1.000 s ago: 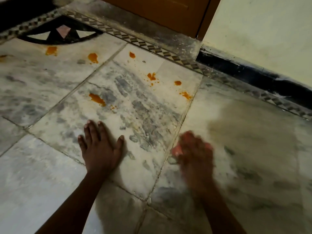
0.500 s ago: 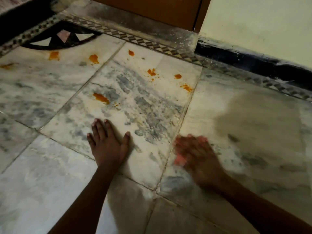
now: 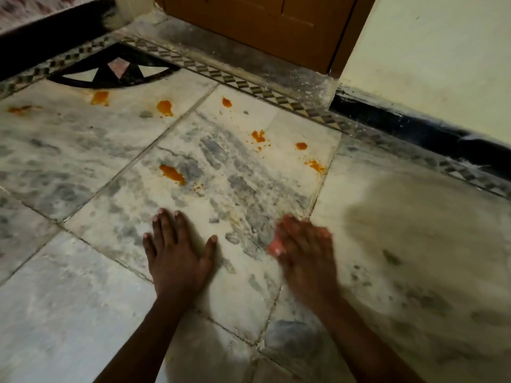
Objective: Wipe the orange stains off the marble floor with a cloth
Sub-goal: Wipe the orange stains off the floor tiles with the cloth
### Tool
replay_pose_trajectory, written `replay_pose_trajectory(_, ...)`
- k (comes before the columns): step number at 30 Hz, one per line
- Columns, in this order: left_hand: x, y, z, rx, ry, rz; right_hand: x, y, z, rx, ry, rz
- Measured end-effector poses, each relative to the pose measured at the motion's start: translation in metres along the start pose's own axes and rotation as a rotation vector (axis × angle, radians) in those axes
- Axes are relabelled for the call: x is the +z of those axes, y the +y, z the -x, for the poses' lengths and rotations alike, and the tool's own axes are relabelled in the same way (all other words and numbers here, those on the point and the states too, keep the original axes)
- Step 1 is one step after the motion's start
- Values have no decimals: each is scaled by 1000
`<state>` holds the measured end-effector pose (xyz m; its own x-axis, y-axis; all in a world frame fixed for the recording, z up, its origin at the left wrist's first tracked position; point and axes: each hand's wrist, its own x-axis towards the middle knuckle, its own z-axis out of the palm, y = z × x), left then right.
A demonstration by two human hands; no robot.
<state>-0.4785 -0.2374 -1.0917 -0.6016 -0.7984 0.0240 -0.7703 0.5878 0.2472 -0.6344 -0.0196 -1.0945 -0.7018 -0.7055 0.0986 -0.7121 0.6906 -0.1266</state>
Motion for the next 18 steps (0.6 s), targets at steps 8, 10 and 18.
replay_pose_trajectory(8, 0, 3, -3, -20, 26, -26, 15, -55, -124, 238, -41, -74)
replay_pose_trajectory(10, -4, 3, -5, -34, 22, -8, 14, -74, -85, -13, -48, -25)
replay_pose_trajectory(18, -2, -6, -3, -13, 23, 61, 0, -48, -114, 465, -166, -94)
